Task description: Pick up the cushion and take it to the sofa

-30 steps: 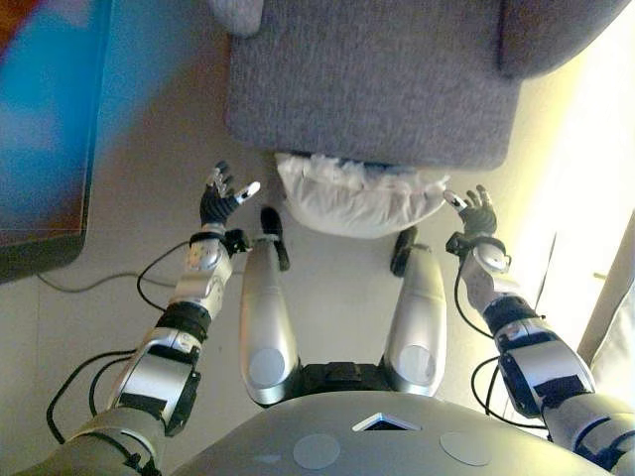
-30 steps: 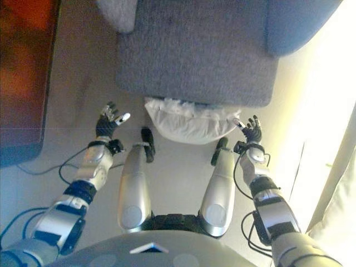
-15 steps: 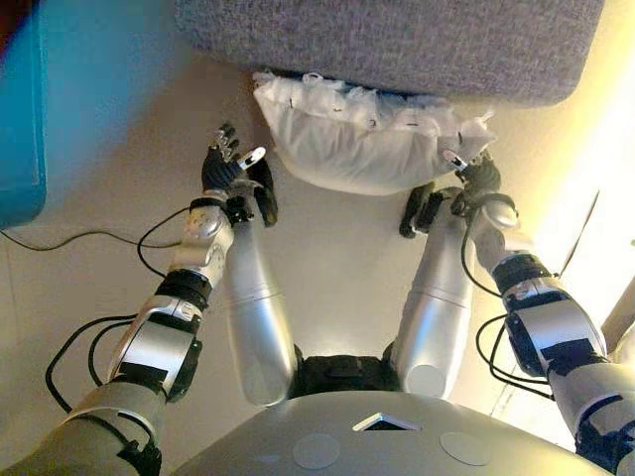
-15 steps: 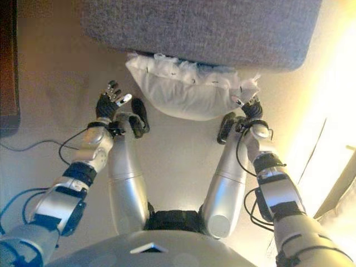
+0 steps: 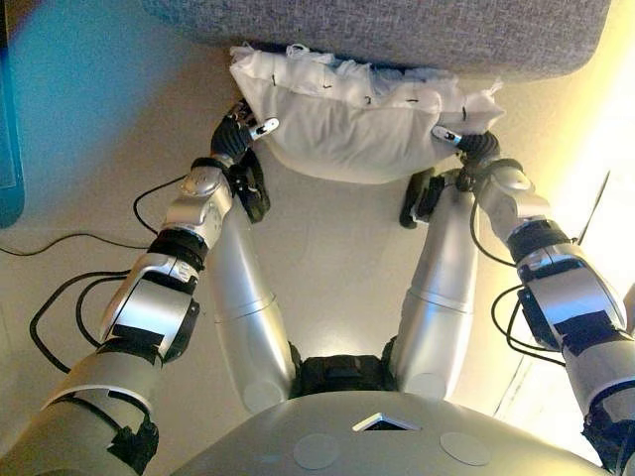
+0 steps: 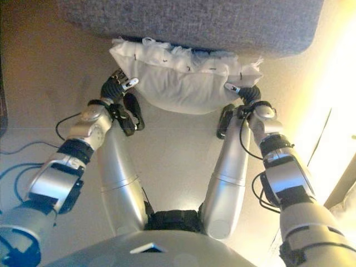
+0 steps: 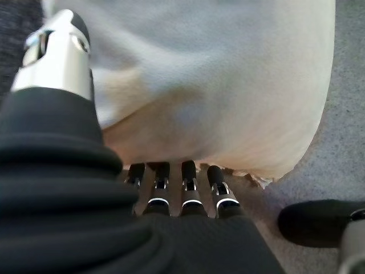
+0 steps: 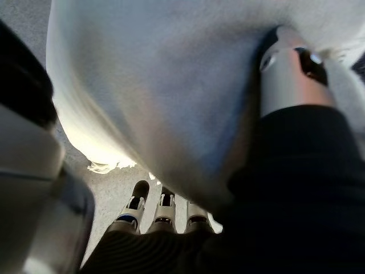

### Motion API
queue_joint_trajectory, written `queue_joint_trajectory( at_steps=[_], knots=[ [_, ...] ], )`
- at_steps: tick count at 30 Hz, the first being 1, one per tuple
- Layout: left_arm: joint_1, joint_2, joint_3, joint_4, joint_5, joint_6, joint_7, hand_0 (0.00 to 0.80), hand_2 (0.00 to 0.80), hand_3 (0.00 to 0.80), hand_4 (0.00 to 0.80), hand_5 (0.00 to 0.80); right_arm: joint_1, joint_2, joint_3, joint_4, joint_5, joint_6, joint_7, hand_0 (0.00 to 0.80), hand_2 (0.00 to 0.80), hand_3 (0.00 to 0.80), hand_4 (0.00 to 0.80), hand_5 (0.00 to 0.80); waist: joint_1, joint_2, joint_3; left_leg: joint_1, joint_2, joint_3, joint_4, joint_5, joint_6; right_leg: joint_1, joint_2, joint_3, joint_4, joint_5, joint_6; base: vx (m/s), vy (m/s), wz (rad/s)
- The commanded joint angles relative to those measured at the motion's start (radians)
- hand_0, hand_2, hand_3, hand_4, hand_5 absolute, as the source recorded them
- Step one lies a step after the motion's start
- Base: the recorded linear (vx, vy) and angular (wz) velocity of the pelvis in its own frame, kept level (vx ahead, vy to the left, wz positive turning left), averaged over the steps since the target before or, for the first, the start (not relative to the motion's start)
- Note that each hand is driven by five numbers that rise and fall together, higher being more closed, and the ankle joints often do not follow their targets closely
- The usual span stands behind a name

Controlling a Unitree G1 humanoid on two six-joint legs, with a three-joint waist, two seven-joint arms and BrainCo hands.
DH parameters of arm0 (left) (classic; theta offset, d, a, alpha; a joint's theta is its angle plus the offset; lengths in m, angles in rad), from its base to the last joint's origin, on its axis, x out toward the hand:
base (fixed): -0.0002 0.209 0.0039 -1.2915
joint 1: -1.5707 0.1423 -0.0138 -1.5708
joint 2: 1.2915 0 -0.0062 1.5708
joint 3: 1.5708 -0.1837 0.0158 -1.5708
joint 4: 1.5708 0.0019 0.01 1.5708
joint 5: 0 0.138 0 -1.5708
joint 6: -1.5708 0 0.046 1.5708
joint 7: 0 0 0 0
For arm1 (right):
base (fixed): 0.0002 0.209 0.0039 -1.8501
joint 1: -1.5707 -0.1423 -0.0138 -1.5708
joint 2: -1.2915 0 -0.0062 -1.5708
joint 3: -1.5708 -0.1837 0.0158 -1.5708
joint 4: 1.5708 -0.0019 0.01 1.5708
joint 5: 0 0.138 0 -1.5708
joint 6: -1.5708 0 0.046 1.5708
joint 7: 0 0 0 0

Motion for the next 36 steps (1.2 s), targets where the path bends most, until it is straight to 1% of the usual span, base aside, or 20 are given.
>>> queue_joint_trajectory(
  at_steps=[1,3,4,5,6,7,8,9,13,15,19,23,26,28,29,31,32,33,34,36],
  knots=[
    [-0.055,0.023,-0.036,0.037,-0.05,0.006,-0.018,0.0,0.0,0.0,0.0,0.0,0.007,0.01,0.01,-0.008,-0.028,-0.003,0.026,0.0,0.0,0.0,0.0,0.0,-0.004,0.014,0.003,0.028,0.039,0.004,0.167,-0.231,0.043,-0.001,-0.011,0.019,-0.095,0.089,-0.035,-0.007,-0.018,-0.1],
    [-0.085,0.032,-0.039,0.041,-0.064,0.012,-0.028,0.0,0.0,0.0,0.0,0.0,-0.002,0.008,0.02,-0.031,-0.02,-0.009,0.019,0.0,0.0,0.0,0.0,0.0,-0.008,0.008,0.008,0.018,0.04,0.0,0.179,-0.236,0.043,-0.009,-0.011,0.02,-0.092,0.09,-0.034,-0.002,-0.022,-0.08],
    [-0.095,0.036,-0.043,0.034,-0.068,0.012,-0.034,0.0,0.0,0.0,0.0,0.0,-0.004,0.006,0.024,-0.046,-0.016,-0.013,0.014,0.119,0.119,0.119,0.119,0.119,-0.01,0.006,0.009,0.016,0.041,-0.001,0.181,-0.239,0.043,-0.011,-0.011,0.02,-0.094,0.092,-0.034,0.0,0.0,0.0],
    [-0.101,0.037,-0.046,0.017,-0.071,0.014,-0.027,0.0,0.0,0.0,0.0,0.0,-0.001,0.003,0.028,-0.068,-0.017,-0.016,0.006,0.373,0.373,0.373,0.373,0.373,-0.011,0.005,0.009,0.011,0.041,-0.002,0.184,-0.24,0.041,-0.016,-0.011,0.021,-0.096,0.094,-0.033,0.0,0.0,0.0],
    [-0.109,0.037,-0.052,0.007,-0.082,0.017,-0.027,0.0,0.0,0.0,0.0,0.0,0.0,0.002,0.032,-0.084,-0.02,-0.013,0.004,0.8,0.8,0.8,0.8,0.8,-0.013,0.003,0.009,0.006,0.04,-0.004,0.188,-0.242,0.041,-0.021,-0.009,0.022,-0.096,0.096,-0.033,0.0,0.0,0.0],
    [-0.115,0.035,-0.056,-0.003,-0.09,0.024,-0.031,0.188,0.188,0.188,0.188,0.188,-0.001,0.002,0.035,-0.094,-0.023,-0.011,0.001,0.8,0.8,0.8,0.8,0.8,-0.015,0.002,0.009,0.003,0.039,-0.004,0.19,-0.242,0.041,-0.024,-0.008,0.023,-0.096,0.097,-0.033,0.0,0.0,0.0],
    [-0.124,0.029,-0.059,-0.014,-0.088,0.039,-0.043,0.765,0.765,0.765,0.765,0.765,0.0,0.001,0.039,-0.109,-0.033,-0.007,-0.007,0.8,0.8,0.8,0.8,0.8,-0.017,0.001,0.009,-0.001,0.04,-0.005,0.194,-0.244,0.042,-0.028,-0.008,0.025,-0.094,0.099,-0.032,0.0,0.0,0.0],
    [-0.136,0.026,-0.07,-0.023,-0.089,0.061,-0.049,0.8,0.8,0.8,0.8,0.8,0.0,0.001,0.042,-0.119,-0.03,0.002,-0.013,0.8,0.8,0.8,0.8,0.8,-0.019,-0.001,0.009,-0.005,0.04,-0.005,0.199,-0.245,0.043,-0.031,-0.007,0.026,-0.093,0.101,-0.031,-0.002,0.015,-0.04],
    [-0.159,-0.009,-0.107,-0.049,-0.092,0.081,-0.057,0.8,0.8,0.8,0.8,0.8,0.004,0.025,0.042,-0.125,-0.011,0.024,-0.017,0.8,0.8,0.8,0.8,0.8,-0.023,-0.005,0.009,0.001,0.04,-0.008,0.199,-0.248,0.042,-0.025,-0.009,0.029,-0.107,0.115,-0.025,0.0,0.005,0.0],
    [-0.149,-0.03,-0.112,-0.059,-0.062,0.074,-0.041,0.8,0.8,0.8,0.8,0.8,0.008,0.039,0.044,-0.123,-0.025,0.015,-0.027,0.8,0.8,0.8,0.8,0.8,-0.021,-0.008,0.009,0.01,0.04,-0.006,0.197,-0.247,0.043,-0.016,-0.011,0.03,-0.112,0.121,-0.022,0.014,0.009,-0.02],
    [-0.101,-0.041,-0.11,-0.093,-0.047,0.067,-0.01,0.8,0.8,0.8,0.8,0.8,0.049,0.045,0.035,-0.16,-0.021,-0.005,-0.089,0.8,0.8,0.8,0.8,0.8,-0.017,-0.01,0.009,0.029,0.048,-0.004,0.205,-0.242,0.045,0.003,-0.009,0.035,-0.103,0.13,-0.021,0.053,0.039,-0.08],
    [-0.031,-0.051,-0.087,-0.146,-0.011,0.034,0.016,0.8,0.8,0.8,0.8,0.8,0.128,0.063,0.0,-0.273,-0.027,-0.091,-0.195,0.8,0.8,0.8,0.8,0.8,-0.019,-0.014,0.009,0.086,0.057,0.001,0.179,-0.227,0.036,0.058,-0.002,0.031,-0.122,0.145,-0.017,0.069,0.051,-0.04],
    [0.048,-0.058,-0.047,-0.227,-0.025,0.002,0.027,0.8,0.8,0.8,0.8,0.8,0.211,0.074,-0.028,-0.412,-0.047,-0.131,-0.25,0.8,0.8,0.8,0.8,0.8,-0.024,-0.016,-0.005,0.155,0.058,0.006,0.114,-0.203,0.025,0.125,0.01,0.023,-0.18,0.167,-0.012,0.073,0.055,-0.04],
    [0.103,-0.067,-0.039,-0.276,-0.01,-0.036,0.038,0.8,0.8,0.8,0.8,0.8,0.26,0.088,-0.053,-0.47,-0.071,-0.167,-0.249,0.8,0.8,0.8,0.8,0.8,-0.025,-0.015,-0.031,0.219,0.049,0.01,0.024,-0.177,0.011,0.188,0.019,0.009,-0.266,0.197,-0.006,0.017,0.045,0.0],
    [0.127,-0.073,-0.032,-0.296,0.001,-0.058,0.037,0.8,0.8,0.8,0.8,0.8,0.278,0.091,-0.062,-0.487,-0.078,-0.182,-0.239,0.8,0.8,0.8,0.8,0.8,-0.022,-0.015,-0.044,0.263,0.046,0.017,-0.049,-0.153,0.004,0.231,0.023,-0.002,-0.325,0.22,0.0,-0.007,0.035,0.06],
    [0.148,-0.078,-0.025,-0.307,0.022,-0.09,0.043,0.8,0.8,0.8,0.8,0.8,0.296,0.091,-0.065,-0.496,-0.097,-0.198,-0.222,0.8,0.8,0.8,0.8,0.8,-0.019,-0.016,-0.059,0.331,0.045,0.032,-0.15,-0.119,-0.003,0.299,0.021,-0.019,-0.411,0.246,0.008,0.008,0.036,-0.1],
    [0.155,-0.082,-0.021,-0.315,0.026,-0.104,0.048,0.8,0.8,0.8,0.8,0.8,0.303,0.089,-0.064,-0.498,-0.098,-0.206,-0.212,0.8,0.8,0.8,0.8,0.8,-0.017,-0.016,-0.071,0.381,0.044,0.043,-0.223,-0.091,-0.006,0.347,0.018,-0.029,-0.476,0.266,0.013,0.013,0.039,-0.31],
    [0.171,-0.084,-0.011,-0.334,0.021,-0.108,0.046,0.8,0.8,0.8,0.8,0.8,0.322,0.084,-0.069,-0.504,-0.079,-0.219,-0.191,0.8,0.8,0.8,0.8,0.8,-0.017,-0.019,-0.087,0.454,0.034,0.066,-0.357,-0.012,0.003,0.423,0.005,-0.048,-0.607,0.332,0.011,0.04,0.026,-0.19],
    [0.179,-0.084,-0.007,-0.343,0.019,-0.112,0.046,0.8,0.8,0.8,0.8,0.8,0.333,0.083,-0.072,-0.507,-0.072,-0.231,-0.181,0.8,0.8,0.8,0.8,0.8,-0.017,-0.02,-0.091,0.485,0.032,0.074,-0.389,0.0,0.003,0.454,0.002,-0.054,-0.639,0.341,0.013,0.103,0.011,0.07],
    [0.231,-0.075,0.013,-0.38,0.017,-0.13,0.036,0.8,0.8,0.8,0.8,0.8,0.406,0.089,-0.094,-0.542,-0.032,-0.268,-0.147,0.8,0.8,0.8,0.8,0.8,-0.013,-0.03,-0.132,0.629,0.013,0.115,-0.552,0.047,0.001,0.593,-0.027,-0.106,-0.811,0.384,0.022,0.251,-0.03,0.36]
  ],
)
